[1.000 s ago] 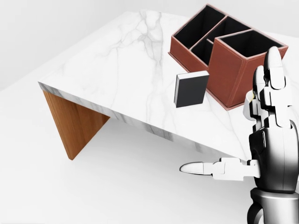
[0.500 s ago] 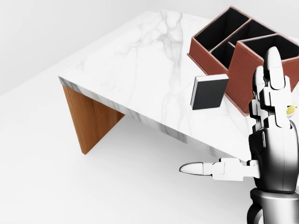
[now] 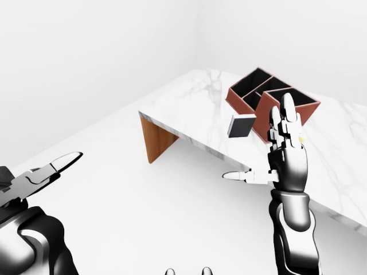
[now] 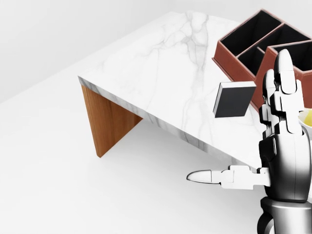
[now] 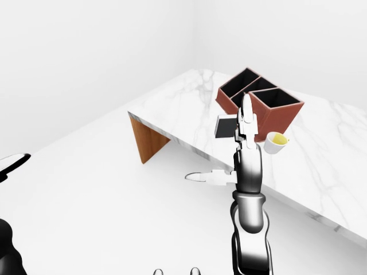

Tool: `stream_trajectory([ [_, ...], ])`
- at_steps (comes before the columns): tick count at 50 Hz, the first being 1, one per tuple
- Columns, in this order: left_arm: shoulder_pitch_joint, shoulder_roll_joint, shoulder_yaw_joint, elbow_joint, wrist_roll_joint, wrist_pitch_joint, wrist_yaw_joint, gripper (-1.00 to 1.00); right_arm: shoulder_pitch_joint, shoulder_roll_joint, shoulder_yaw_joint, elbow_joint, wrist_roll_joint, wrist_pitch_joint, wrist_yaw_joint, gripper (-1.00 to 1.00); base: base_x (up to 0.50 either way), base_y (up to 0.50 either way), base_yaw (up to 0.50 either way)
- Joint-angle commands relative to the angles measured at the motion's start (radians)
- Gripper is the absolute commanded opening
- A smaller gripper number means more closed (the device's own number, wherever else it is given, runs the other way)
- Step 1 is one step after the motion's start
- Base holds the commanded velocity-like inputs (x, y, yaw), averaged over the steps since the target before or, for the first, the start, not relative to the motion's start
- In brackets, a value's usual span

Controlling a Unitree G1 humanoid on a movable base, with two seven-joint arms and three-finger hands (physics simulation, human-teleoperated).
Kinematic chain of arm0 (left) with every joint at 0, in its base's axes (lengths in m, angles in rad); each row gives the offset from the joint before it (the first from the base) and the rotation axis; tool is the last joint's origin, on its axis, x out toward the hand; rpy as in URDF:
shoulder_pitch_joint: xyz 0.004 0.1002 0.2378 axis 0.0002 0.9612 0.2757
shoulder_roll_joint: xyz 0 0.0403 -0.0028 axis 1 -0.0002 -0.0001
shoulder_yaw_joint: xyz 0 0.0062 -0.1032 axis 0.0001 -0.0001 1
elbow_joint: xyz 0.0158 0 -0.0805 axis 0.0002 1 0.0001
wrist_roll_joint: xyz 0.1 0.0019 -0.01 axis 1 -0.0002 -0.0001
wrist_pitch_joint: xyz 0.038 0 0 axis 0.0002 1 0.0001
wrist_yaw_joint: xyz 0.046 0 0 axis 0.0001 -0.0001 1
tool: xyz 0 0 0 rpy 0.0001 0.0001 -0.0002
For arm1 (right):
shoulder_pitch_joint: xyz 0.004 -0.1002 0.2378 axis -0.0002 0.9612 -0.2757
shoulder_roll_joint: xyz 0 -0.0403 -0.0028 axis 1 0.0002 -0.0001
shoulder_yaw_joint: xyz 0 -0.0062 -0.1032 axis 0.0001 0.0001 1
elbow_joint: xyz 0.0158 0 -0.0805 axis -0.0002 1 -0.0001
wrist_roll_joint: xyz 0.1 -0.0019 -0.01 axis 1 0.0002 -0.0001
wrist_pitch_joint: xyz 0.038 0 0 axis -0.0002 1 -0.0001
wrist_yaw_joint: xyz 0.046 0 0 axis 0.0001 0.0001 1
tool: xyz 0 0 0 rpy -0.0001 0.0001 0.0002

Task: Pick up the book and place it in the right compartment of the caddy.

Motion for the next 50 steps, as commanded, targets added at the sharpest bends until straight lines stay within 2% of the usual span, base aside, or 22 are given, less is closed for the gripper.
stream_trajectory([
  [1,0.002,-0.001,0.0,0.001,0.001,0.0,-0.002,1.0,0.002,0.0,0.0,0.005,0.001,-0.006,-0.002,1.0,0.0,0.0,0.09],
  [9,0.002,-0.001,0.0,0.003,0.002,0.0,-0.003,1.0,0.0,0.0,0.001,0.014,0.001,-0.008,-0.001,1.0,0.0,0.0,0.01],
  [14,0.002,-0.002,-0.001,0.001,0.002,0.0,-0.002,1.0,0.002,0.001,0.008,0.001,-0.003,0.007,0.002,1.0,0.0,0.0,0.0],
  [17,0.002,-0.003,-0.002,-0.002,0.003,0.0,-0.002,1.0,0.002,0.001,0.01,0.013,-0.004,-0.002,0.003,1.0,0.0,0.0,0.0],
  [24,0.003,-0.004,-0.002,-0.006,0.004,0.0,-0.003,1.0,0.008,0.002,0.018,-0.013,-0.007,0.003,0.011,1.0,0.0,0.0,0.0],
  [26,0.003,-0.004,-0.002,-0.006,0.003,0.0,-0.003,1.0,0.008,0.002,0.016,-0.011,-0.002,-0.009,0.011,1.0,0.0,0.0,0.0],
  [33,0.003,-0.005,-0.003,-0.007,0.005,0.0,-0.002,1.0,0.01,0.003,0.015,-0.014,0.016,-0.016,0.019,1.0,0.0,0.0,0.0],
  [50,0.003,-0.005,-0.003,-0.006,0.006,0.0,-0.002,1.0,0.011,0.004,0.016,-0.039,0.025,-0.005,0.022,1.0,0.11,-0.14,0.0],
])
